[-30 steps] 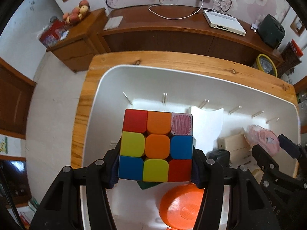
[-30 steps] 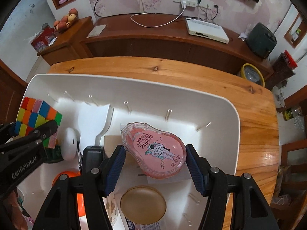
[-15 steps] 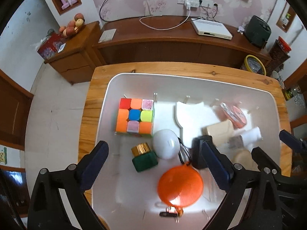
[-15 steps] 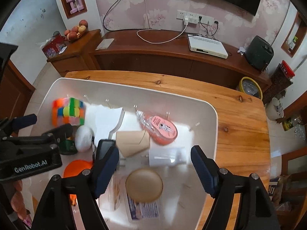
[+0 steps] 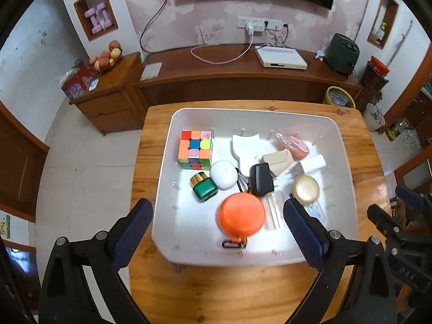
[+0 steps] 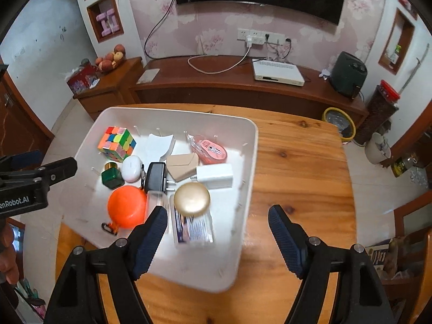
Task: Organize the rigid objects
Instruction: 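Withdraw both open tools from the bin back over the table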
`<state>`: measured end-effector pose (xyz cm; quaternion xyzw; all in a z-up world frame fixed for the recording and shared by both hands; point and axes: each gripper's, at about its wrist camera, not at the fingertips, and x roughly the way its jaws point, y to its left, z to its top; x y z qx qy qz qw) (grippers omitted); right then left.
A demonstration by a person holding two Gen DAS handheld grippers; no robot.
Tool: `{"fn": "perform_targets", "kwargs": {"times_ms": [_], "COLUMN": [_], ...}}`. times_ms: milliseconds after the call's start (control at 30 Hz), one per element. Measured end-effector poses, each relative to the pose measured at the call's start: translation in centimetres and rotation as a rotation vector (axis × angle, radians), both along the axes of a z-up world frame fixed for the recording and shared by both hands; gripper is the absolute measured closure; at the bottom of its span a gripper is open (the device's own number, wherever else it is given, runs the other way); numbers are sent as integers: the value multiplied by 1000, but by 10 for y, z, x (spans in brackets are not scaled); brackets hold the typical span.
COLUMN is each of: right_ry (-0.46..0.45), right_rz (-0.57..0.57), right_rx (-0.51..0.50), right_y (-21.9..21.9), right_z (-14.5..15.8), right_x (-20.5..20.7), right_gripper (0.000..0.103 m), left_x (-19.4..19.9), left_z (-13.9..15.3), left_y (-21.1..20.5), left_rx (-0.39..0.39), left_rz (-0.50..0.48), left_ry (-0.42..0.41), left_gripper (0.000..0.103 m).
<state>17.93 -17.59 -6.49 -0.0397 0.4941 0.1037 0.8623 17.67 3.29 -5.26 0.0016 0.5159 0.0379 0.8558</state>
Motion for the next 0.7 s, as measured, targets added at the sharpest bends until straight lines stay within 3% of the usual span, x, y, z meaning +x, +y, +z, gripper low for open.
{"fn": "perform_targets", "kwargs": {"times_ms": [367,700], "right_ry": [-100,-155], "right_rz": [0,-14], "right_rx": [23,45], "right_y": [-31,-48], "right_z": [36,47], "right_x": [-92,-162], "right_gripper": [25,25], "left_x": [-93,-151], "left_z": [43,46], "left_y": [-32,-52], "left_rx": [23,22], "left_rz": [-77,-85], "left_ry": [-128,-184], "left_gripper": [5,5]}}
